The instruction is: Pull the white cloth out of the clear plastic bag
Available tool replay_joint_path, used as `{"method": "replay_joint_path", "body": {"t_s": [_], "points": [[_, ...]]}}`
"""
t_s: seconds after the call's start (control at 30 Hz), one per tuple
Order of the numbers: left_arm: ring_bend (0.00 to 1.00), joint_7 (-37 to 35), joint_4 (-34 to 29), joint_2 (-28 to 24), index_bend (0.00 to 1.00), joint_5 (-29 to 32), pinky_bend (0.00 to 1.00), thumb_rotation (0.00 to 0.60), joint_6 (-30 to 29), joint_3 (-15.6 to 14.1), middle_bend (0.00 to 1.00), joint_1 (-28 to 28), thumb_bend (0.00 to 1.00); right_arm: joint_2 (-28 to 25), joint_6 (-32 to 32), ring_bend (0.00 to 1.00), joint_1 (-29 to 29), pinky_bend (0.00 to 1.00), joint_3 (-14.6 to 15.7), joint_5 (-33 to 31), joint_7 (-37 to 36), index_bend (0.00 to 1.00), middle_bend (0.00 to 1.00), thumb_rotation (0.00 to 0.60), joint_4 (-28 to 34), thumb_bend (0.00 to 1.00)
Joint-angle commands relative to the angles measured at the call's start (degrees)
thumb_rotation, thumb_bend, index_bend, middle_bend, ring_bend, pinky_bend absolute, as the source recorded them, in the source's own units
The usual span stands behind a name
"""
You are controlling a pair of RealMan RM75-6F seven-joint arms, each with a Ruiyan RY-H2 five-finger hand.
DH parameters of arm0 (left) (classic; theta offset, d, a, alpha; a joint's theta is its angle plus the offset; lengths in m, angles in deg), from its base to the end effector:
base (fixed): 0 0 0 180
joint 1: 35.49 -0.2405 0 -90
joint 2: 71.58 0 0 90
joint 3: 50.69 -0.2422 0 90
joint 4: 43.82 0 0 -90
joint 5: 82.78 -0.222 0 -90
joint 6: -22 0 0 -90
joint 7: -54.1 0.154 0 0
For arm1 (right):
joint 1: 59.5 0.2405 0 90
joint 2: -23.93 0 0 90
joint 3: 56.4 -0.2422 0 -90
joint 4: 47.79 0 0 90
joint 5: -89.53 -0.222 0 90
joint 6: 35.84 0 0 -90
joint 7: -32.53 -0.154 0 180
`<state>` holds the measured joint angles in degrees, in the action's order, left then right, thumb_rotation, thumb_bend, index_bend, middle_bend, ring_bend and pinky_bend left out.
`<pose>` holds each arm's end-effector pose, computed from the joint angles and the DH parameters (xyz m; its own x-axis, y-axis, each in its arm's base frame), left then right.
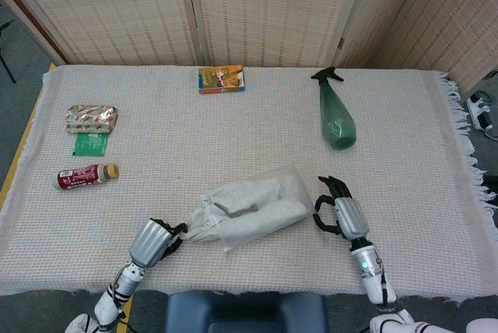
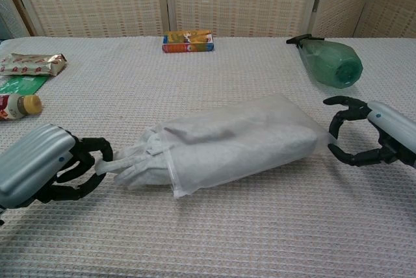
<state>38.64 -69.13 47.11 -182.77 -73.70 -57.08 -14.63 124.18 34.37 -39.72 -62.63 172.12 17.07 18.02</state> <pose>-0.2358 0.2370 -0.0727 0.3244 -0.0958 0.9410 0.7503 -0.5797 -0.3177 -0.2491 -0.2693 -0.0474 -0.0163 -0.2015 0.9794 -0.9928 -0.1129 -0.0397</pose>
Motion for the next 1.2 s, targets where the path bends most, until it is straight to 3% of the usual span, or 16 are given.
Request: {"method": "replay_joint_path", "body": {"t_s": [0.03,0.47,0.7,0.77,0.83,0.9,0.93,0.97,1.07,1.13,1.2], "points": [[1.00,-0.7,1.4,-1.1,0.70,0.6,1.00,0.600,-0.2,0.3,1.00,-0.5,0.68,-1.3,-0.2,0.00,0.0,0.00,-0.8,-0.8,-0.7,0.65,0.09,0.600,-0.2,0.51],[1.00,-4.8,6.9,-7.1,0.70,6.9,1.00,0.600,0.5,6.0,1.00,-0.5,0.68,-7.9,2.1,0.00,-1.8,0.00,-1.9,-1.8,-1.4,0.65,0.10,0.600,-0.2,0.51],[1.00,-5.4,6.0,-8.2,0.70,6.9,1.00,0.600,0.3,5.7,1.00,-0.7,0.68,-10.1,2.6,0.00,-2.9,0.00,-1.5,-2.2,-0.9,0.65,0.10,0.600,0.8,0.51],[1.00,-5.6,5.1,-8.5,0.66,6.6,1.00,0.600,0.5,5.4,1.00,-0.8,0.65,-11.2,2.3,0.00,-3.1,0.00,-1.1,-2.0,-0.7,0.61,0.09,0.600,1.7,0.50],[1.00,-5.4,2.9,-9.3,0.47,6.3,1.00,0.600,1.6,4.7,1.00,-1.0,0.48,-12.7,2.2,0.00,-3.4,0.00,-0.5,-1.5,-0.7,0.49,0.05,0.600,3.1,0.42],[1.00,-5.0,-0.7,-10.8,0.27,6.4,1.00,0.592,3.5,4.2,1.00,-1.4,0.31,-14.6,1.8,0.00,-3.7,0.00,0.1,-1.4,0.0,0.29,0.01,0.600,4.7,0.32],[1.00,-4.3,-4.5,-12.6,0.16,6.5,1.00,0.561,5.2,3.6,0.99,-1.7,0.24,-16.3,1.3,0.00,-4.0,0.00,0.6,-1.6,1.4,0.15,0.00,0.600,6.3,0.28],[1.00,-3.1,-7.7,-14.4,0.11,6.5,1.00,0.537,6.1,3.3,0.96,-1.8,0.21,-17.9,0.8,0.00,-4.2,0.00,0.9,-2.0,2.9,0.07,0.00,0.600,8.0,0.25],[0.96,1.3,-21.4,-21.7,0.04,6.3,1.00,0.467,7.2,2.4,0.81,-2.3,0.17,-24.3,1.5,0.00,-5.5,0.00,1.3,-2.9,8.3,0.00,0.00,0.600,15.3,0.17],[0.84,4.3,-32.5,-28.0,0.02,6.8,0.98,0.455,8.3,1.9,0.70,-2.8,0.17,-28.0,3.8,0.00,-6.9,0.00,1.6,-2.6,11.5,0.00,0.00,0.600,19.5,0.15],[0.70,7.4,-41.7,-33.9,0.01,7.7,0.86,0.449,10.2,1.2,0.61,-3.0,0.16,-31.1,6.2,0.00,-8.3,0.00,2.0,-1.7,13.7,0.00,0.00,0.600,22.8,0.12]]}}
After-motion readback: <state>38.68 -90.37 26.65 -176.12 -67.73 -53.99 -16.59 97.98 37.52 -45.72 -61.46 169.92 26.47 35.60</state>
